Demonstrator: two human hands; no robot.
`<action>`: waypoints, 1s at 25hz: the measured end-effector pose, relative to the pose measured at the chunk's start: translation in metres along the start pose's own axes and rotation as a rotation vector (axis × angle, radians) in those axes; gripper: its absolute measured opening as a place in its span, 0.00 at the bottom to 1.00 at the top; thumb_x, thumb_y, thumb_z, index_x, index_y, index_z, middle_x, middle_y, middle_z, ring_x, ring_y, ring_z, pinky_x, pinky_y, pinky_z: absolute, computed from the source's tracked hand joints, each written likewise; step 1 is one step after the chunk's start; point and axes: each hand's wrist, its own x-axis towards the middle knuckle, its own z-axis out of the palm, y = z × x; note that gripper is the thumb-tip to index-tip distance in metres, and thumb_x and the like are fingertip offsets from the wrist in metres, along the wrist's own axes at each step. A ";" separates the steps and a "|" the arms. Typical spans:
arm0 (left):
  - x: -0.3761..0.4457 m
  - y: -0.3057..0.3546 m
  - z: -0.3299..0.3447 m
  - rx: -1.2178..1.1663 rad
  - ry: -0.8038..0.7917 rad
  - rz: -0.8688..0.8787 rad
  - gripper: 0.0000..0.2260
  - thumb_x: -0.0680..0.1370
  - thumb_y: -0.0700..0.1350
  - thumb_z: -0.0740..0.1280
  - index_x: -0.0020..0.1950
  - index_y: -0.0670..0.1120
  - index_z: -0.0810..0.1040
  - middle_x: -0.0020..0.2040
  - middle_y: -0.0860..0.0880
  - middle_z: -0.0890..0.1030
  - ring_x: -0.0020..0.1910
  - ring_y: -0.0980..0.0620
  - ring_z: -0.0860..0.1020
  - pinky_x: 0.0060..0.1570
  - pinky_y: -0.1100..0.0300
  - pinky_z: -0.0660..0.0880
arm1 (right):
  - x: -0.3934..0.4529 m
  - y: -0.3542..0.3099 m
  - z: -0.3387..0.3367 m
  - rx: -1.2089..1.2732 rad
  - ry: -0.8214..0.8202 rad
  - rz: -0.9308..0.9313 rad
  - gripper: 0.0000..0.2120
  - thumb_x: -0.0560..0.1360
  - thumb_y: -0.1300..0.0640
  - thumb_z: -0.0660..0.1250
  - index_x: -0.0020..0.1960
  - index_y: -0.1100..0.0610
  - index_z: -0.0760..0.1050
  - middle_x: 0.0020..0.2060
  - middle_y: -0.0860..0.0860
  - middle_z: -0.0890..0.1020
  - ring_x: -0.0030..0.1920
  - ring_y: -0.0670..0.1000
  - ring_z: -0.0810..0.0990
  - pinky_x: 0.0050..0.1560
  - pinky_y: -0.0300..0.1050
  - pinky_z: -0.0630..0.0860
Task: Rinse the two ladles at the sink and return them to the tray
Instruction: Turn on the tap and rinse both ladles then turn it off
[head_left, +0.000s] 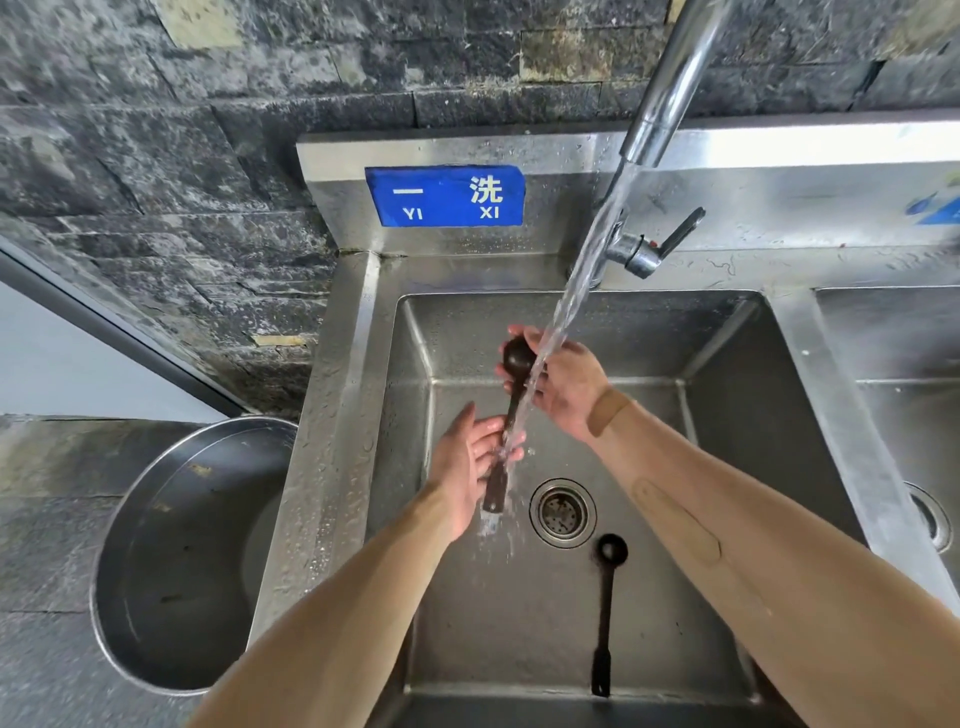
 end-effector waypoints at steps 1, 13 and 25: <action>0.001 0.011 0.004 -0.006 -0.020 0.018 0.27 0.79 0.65 0.53 0.61 0.46 0.78 0.55 0.46 0.86 0.54 0.47 0.84 0.55 0.51 0.72 | -0.001 -0.013 0.004 -0.007 -0.005 -0.028 0.10 0.81 0.59 0.59 0.54 0.58 0.78 0.47 0.57 0.82 0.47 0.59 0.81 0.51 0.53 0.77; -0.009 0.024 0.009 -0.015 -0.062 0.038 0.28 0.78 0.66 0.53 0.59 0.46 0.79 0.53 0.46 0.86 0.50 0.49 0.85 0.49 0.51 0.72 | -0.011 -0.020 0.017 0.006 0.002 -0.069 0.09 0.80 0.58 0.62 0.57 0.58 0.79 0.52 0.61 0.79 0.48 0.60 0.79 0.48 0.52 0.77; -0.033 -0.106 -0.037 0.059 0.067 -0.200 0.12 0.81 0.50 0.62 0.57 0.45 0.80 0.45 0.46 0.86 0.45 0.47 0.83 0.49 0.51 0.76 | -0.031 0.128 -0.028 0.161 0.057 0.280 0.12 0.81 0.56 0.60 0.58 0.59 0.79 0.52 0.62 0.83 0.47 0.60 0.81 0.42 0.50 0.79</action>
